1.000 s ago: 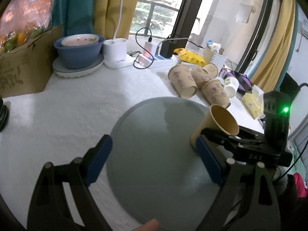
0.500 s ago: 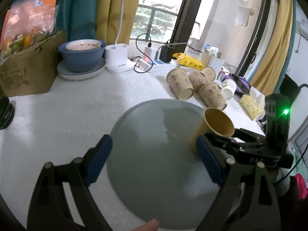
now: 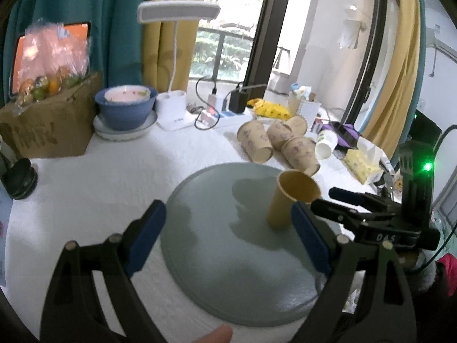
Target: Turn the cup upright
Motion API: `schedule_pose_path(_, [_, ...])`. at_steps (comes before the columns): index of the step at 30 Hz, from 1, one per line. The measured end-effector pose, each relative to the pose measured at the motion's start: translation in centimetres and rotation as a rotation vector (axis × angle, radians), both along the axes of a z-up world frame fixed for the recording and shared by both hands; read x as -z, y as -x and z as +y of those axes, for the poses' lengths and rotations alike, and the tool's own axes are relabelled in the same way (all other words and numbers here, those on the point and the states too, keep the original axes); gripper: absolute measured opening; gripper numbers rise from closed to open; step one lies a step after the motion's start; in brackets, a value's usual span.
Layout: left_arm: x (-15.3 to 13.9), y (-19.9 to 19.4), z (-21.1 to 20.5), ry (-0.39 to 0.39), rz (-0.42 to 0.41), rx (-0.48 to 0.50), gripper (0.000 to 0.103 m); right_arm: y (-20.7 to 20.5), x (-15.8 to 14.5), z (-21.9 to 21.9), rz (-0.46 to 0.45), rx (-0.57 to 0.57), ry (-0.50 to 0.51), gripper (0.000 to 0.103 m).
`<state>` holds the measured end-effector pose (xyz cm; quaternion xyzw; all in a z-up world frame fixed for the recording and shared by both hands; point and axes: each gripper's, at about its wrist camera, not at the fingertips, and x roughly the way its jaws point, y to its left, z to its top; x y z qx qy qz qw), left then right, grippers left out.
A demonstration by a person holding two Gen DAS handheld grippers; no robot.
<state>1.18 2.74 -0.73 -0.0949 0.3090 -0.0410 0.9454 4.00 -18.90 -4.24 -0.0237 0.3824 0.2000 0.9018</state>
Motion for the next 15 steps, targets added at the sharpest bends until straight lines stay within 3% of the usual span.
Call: schedule_pose_path(15, [-5.5, 4.7, -1.9, -0.038, -0.184, -0.001, 0.090, 6.3, -7.3, -0.6, -0.191, 0.026, 0.035, 0.084])
